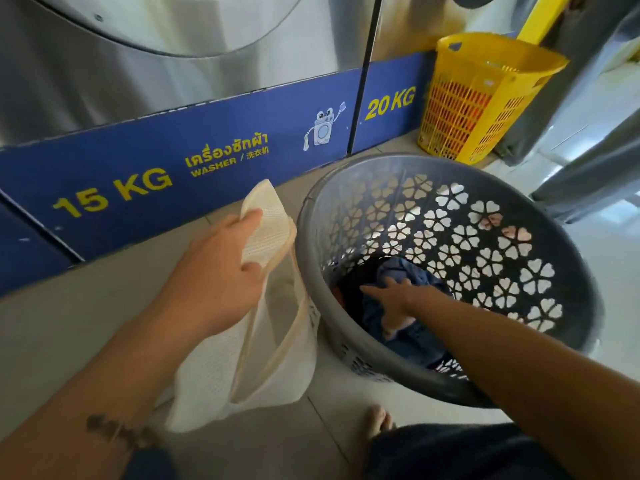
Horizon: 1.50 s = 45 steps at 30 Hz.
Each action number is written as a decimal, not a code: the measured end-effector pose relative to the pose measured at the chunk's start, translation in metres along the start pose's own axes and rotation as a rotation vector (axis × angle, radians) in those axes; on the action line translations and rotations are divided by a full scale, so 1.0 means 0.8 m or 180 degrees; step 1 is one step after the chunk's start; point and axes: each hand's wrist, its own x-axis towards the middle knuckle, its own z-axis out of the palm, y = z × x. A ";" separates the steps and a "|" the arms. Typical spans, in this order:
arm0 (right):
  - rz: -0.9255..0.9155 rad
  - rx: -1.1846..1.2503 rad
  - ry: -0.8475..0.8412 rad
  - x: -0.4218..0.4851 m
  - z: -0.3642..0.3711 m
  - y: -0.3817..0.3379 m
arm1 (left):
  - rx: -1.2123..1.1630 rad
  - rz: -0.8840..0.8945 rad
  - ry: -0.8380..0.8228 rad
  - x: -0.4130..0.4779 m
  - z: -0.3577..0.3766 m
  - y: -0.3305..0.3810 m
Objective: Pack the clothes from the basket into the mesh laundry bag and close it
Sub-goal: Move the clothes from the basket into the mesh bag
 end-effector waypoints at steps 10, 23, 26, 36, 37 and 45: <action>-0.0032 -0.0712 0.0357 0.015 0.021 0.000 | -0.0045 -0.0082 0.0034 -0.008 -0.008 0.001; -0.0344 -0.0260 0.1976 -0.073 -0.034 0.009 | -0.0204 -0.0136 0.0047 -0.022 -0.031 0.001; -0.0439 0.0360 0.2325 -0.118 -0.058 0.000 | -0.0306 -0.0161 0.0154 -0.026 -0.037 0.000; -0.0935 0.2354 0.3919 -0.280 -0.120 -0.085 | -0.1065 -0.0490 0.0705 -0.040 -0.064 0.000; -0.1051 0.2280 0.3873 -0.281 -0.112 -0.101 | -0.1158 -0.0540 0.0733 -0.041 -0.066 -0.001; -0.2131 0.1335 0.2866 -0.259 -0.075 -0.153 | -0.1132 -0.0525 0.0807 -0.049 -0.074 -0.004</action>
